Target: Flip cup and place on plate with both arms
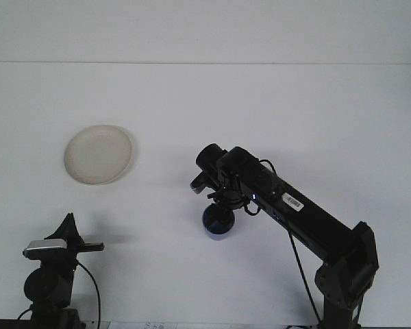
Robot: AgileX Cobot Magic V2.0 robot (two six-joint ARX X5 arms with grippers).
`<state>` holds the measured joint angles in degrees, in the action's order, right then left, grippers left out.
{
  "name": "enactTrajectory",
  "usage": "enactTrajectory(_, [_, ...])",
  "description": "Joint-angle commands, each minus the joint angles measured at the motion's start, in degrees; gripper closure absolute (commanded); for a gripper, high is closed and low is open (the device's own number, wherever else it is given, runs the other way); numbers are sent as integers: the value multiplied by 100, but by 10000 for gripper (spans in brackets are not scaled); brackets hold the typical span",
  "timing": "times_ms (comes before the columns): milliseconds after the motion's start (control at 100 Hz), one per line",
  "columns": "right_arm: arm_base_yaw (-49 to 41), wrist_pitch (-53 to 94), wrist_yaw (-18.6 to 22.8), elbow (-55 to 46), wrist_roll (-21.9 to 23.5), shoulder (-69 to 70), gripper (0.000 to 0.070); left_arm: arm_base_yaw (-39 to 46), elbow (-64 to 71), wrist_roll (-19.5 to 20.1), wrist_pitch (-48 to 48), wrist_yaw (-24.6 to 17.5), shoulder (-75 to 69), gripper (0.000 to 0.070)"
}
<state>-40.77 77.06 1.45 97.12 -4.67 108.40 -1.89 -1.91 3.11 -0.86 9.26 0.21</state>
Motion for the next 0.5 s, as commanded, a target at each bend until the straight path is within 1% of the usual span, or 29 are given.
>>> enactTrajectory(0, [-50, 125, 4, 275, 20, 101, 353, 11, 101, 42, -76, 26, -2, 687])
enactTrajectory(60, [-50, 131, 4, 407, 22, 70, 350, 11, 101, 42, -76, 26, -2, 687])
enactTrajectory(100, [-50, 144, 15, 516, 33, 48, 336, 11, 101, 42, -76, 26, -2, 687])
enactTrajectory(190, [-50, 151, 24, 704, 66, -83, 257, 11, 101, 42, -79, 26, -2, 687])
enactTrajectory(230, [-50, 153, 24, 756, 81, -188, 237, 11, 101, 42, -76, 26, -2, 687])
enactTrajectory(490, [-39, 153, -4, 789, 74, -1482, 233, 11, 101, 42, -76, 26, -2, 687])
